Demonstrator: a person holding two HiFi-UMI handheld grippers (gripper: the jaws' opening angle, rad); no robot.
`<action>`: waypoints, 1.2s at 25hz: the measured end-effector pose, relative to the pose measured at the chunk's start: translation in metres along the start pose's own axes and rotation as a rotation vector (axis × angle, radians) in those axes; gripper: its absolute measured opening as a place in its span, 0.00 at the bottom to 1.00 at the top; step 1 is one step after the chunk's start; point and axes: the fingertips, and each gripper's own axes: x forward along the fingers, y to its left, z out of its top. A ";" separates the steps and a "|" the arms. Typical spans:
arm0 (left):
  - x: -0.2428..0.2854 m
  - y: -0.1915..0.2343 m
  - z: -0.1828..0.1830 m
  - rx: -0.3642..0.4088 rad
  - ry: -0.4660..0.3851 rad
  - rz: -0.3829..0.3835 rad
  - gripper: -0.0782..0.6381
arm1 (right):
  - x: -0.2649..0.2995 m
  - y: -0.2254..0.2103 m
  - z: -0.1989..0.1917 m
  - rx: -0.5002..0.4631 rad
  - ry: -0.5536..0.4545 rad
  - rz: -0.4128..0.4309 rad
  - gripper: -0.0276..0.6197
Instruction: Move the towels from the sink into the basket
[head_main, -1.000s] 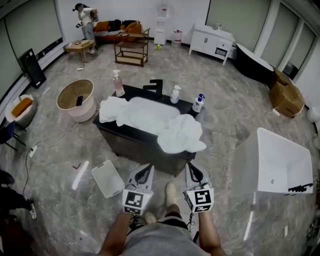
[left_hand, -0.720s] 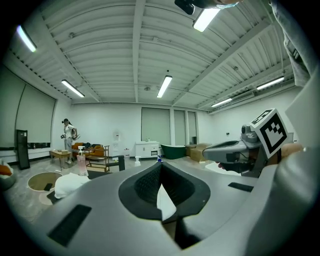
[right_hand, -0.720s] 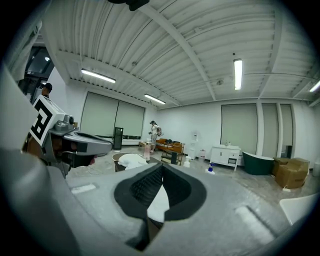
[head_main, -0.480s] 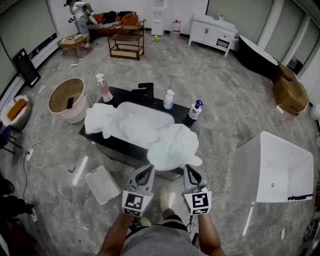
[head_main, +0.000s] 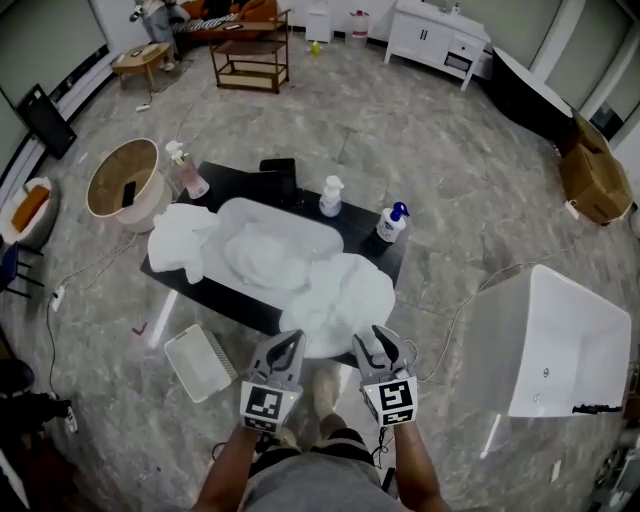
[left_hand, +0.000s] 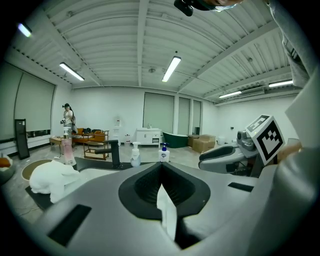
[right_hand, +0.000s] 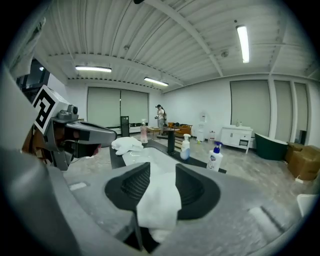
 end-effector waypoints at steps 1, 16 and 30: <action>0.005 0.001 -0.002 -0.005 0.007 0.003 0.12 | 0.007 -0.001 -0.005 0.001 0.016 0.019 0.30; 0.054 0.029 -0.054 -0.083 0.121 0.088 0.12 | 0.097 -0.030 -0.105 -0.052 0.237 0.121 0.85; 0.082 0.053 -0.090 -0.128 0.197 0.140 0.12 | 0.142 -0.042 -0.160 -0.028 0.343 0.191 0.86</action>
